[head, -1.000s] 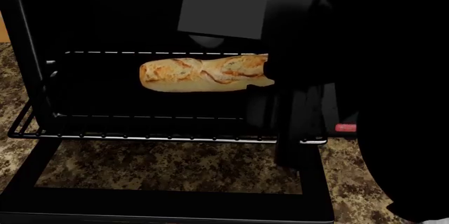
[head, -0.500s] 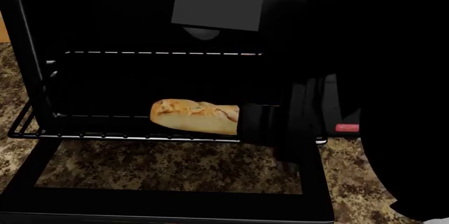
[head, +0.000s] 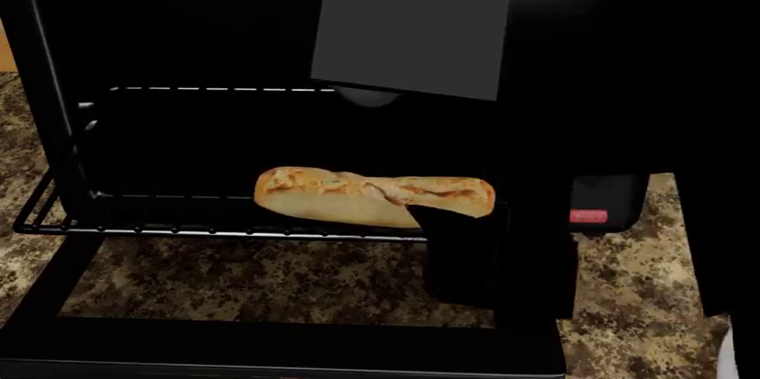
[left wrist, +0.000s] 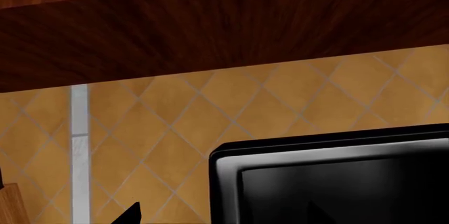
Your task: Place the baguette on the rack of the toaster oven.
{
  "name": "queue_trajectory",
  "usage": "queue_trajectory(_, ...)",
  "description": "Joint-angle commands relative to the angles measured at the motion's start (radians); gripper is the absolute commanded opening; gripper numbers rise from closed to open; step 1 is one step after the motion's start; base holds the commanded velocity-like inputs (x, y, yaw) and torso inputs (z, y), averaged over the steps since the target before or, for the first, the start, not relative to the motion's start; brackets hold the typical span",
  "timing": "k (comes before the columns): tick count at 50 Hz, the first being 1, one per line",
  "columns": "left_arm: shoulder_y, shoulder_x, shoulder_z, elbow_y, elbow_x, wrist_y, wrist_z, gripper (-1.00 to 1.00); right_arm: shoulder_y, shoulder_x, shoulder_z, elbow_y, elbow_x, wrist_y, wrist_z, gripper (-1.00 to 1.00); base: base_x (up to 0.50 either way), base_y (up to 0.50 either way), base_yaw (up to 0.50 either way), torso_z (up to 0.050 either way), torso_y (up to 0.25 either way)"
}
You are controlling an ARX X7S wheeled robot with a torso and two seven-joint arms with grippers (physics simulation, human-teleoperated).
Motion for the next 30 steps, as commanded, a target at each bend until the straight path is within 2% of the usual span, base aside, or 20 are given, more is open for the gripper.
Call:
queue_trajectory(1, -0.008, 0.0, 0.004, 0.001, -0.004, -0.005, 0.0, 1.0, -0.002, 0.076, 0.102, -0.115, 0.059, 0.059, -0.02, 1.0, 0.0, 0.0, 0.0, 0.0, 0.0)
queue_trajectory(13, 0.0, 0.0, 0.003, -0.004, -0.004, 0.005, 0.001, 1.0, -0.028, 0.191, 0.213, -0.215, 0.103, 0.068, -0.027, 1.0, 0.0, 0.0, 0.0, 0.0, 0.0)
queue_trajectory(20, -0.008, 0.002, 0.011, -0.002, 0.002, -0.004, 0.003, 1.0, -0.064, 0.295, 0.249, -0.176, 0.095, 0.021, -0.023, 1.0, 0.0, 0.0, 0.0, 0.0, 0.0)
queue_trajectory(30, -0.016, 0.0, 0.015, 0.004, 0.001, -0.016, -0.006, 1.0, -0.045, 0.365, 0.283, -0.16, 0.096, 0.01, -0.035, 1.0, 0.0, 0.0, 0.0, 0.0, 0.0)
